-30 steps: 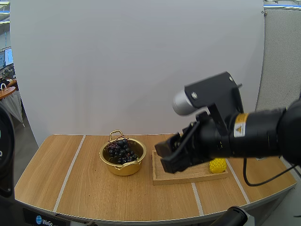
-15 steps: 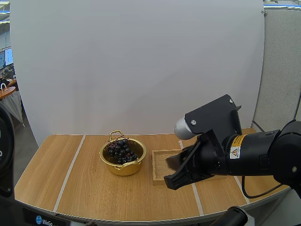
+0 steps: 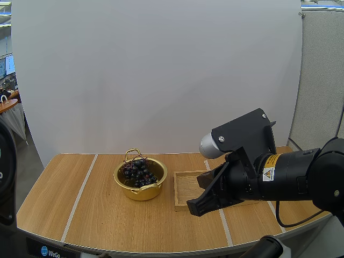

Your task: Open the pot, put the grape inside, and close it

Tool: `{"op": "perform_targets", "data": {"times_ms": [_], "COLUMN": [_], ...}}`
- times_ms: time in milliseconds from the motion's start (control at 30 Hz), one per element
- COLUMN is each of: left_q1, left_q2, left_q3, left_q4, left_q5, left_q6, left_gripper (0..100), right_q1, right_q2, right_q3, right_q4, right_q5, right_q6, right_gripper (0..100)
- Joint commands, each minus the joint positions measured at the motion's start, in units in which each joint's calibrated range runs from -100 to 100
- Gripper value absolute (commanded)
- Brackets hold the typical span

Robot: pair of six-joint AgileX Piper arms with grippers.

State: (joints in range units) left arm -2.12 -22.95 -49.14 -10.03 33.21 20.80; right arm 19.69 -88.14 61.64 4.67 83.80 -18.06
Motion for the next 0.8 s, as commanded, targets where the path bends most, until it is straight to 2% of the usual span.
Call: {"op": "perform_targets", "data": {"times_ms": [0, 400, 467, 700, 767], "left_q1": [0.07, 0.07, 0.07, 0.07, 0.07], "left_q2": [0.05, -0.08, -1.5, -3.78, -3.26], "left_q3": [-0.28, -0.28, -0.28, -0.28, -0.12], "left_q4": [0.07, 0.07, 0.07, -0.62, -0.62], "left_q5": [-1.49, 1.35, 12.08, 63.02, 66.79], "left_q6": [-0.38, -0.79, -0.78, -0.69, -0.69], "left_gripper": [0, 0, 0, 0, 0], "right_q1": [0.01, 0.01, 0.01, 0.01, 0.01], "right_q2": [-0.44, -0.44, -0.44, -0.44, -0.44], "right_q3": [0.08, 0.08, 0.08, 0.08, 0.08], "right_q4": [-0.01, -0.01, -0.01, -0.01, -0.01], "right_q5": [-0.62, -0.62, -0.62, -0.62, -0.62], "right_q6": [0.18, 0.18, 0.18, 0.18, 0.18], "right_gripper": [0, 0, 0, 0, 0]}}
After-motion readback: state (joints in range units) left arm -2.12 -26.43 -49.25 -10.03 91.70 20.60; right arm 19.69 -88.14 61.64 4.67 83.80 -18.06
